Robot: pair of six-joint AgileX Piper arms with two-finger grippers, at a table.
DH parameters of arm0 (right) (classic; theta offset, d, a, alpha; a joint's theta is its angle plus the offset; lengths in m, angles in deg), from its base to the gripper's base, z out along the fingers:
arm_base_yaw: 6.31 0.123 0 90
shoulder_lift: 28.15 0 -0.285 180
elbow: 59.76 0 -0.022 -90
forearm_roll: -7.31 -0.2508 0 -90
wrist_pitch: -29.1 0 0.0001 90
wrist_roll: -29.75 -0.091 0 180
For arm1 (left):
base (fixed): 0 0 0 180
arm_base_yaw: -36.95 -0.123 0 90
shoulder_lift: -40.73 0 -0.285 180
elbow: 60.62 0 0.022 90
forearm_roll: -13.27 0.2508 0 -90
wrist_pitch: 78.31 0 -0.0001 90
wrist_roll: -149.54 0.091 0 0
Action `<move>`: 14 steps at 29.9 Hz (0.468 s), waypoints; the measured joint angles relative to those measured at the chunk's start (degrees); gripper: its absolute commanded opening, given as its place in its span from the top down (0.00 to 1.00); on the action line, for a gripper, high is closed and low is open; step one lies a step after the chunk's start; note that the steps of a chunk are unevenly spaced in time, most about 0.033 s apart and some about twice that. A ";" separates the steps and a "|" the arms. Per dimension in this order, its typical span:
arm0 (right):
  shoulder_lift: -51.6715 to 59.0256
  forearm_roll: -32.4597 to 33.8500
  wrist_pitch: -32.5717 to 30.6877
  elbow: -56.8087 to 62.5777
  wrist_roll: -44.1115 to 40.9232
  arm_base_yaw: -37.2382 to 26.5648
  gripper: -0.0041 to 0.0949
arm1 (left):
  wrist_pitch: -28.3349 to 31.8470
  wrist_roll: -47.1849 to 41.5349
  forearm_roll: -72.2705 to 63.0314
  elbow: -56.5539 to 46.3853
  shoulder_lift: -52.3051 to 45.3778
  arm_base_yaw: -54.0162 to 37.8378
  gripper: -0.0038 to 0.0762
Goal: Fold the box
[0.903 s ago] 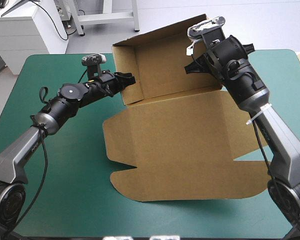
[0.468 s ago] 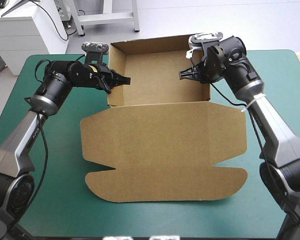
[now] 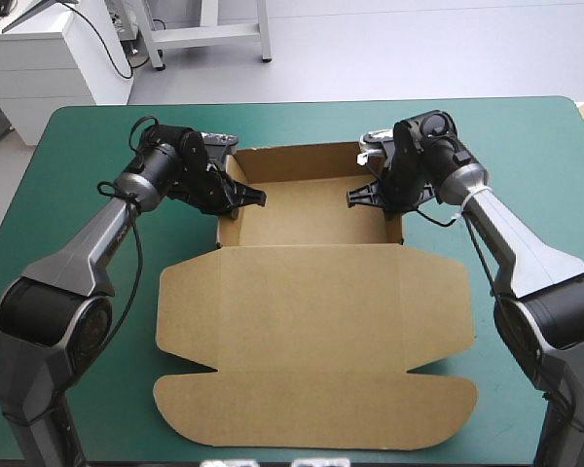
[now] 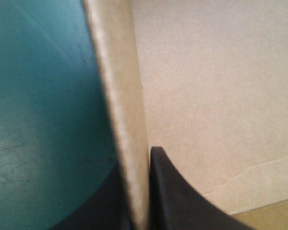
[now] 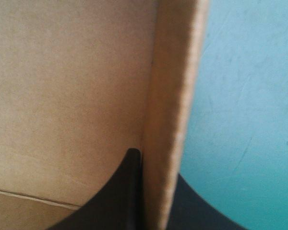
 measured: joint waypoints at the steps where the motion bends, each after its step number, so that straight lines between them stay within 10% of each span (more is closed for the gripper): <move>1: 0.00 -0.41 0.40 1.77 0.00 0.00 0.98 | -0.85 0.00 -0.20 0.00 0.85 0.07 0.96; 14: -0.12 -0.74 5.14 4.78 0.00 0.00 0.98 | 0.68 0.41 0.72 0.00 1.90 0.28 0.93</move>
